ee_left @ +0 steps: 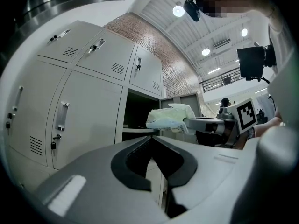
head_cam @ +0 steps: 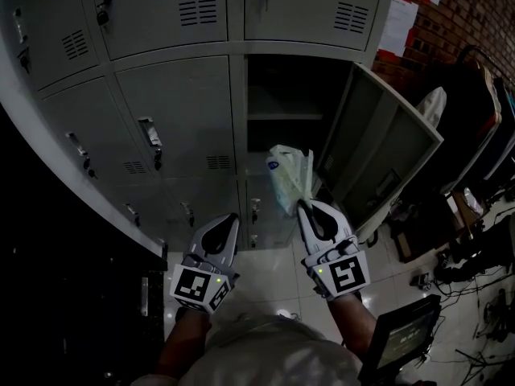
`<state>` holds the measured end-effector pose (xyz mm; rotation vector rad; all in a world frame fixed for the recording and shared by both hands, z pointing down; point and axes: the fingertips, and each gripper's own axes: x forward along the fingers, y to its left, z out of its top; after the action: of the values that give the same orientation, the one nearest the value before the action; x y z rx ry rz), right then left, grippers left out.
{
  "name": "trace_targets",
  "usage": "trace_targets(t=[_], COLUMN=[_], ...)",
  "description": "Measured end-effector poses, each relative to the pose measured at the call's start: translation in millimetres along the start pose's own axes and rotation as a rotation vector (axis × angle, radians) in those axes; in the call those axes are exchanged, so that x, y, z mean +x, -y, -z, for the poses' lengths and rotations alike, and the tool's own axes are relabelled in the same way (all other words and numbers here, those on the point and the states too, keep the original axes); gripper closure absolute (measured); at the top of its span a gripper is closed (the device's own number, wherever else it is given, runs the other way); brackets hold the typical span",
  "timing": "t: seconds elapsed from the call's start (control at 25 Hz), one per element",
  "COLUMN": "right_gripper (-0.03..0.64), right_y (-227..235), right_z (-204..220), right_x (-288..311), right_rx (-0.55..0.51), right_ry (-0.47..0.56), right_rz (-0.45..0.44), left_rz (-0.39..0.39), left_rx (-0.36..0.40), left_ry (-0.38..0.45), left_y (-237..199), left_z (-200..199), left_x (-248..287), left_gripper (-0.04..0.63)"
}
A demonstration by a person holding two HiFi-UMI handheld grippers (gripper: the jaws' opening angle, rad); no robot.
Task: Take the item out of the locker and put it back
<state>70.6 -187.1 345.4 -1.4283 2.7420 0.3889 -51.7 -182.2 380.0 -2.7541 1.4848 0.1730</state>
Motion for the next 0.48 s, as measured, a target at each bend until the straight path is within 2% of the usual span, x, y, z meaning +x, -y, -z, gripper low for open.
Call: trace_targets(t=[0.48], right_gripper=[0.611], right_y=[3.4], right_z=[2.8], right_x=[36.8], right_rx=[-0.013], right_ry=[0.001], right_rz=[0.079], left_rz=[0.028], left_rx=[-0.004], left_ry=[0.009], left_y=[-40.5], left_z=[-1.6], left_x=[-3.8], left_gripper=[0.591])
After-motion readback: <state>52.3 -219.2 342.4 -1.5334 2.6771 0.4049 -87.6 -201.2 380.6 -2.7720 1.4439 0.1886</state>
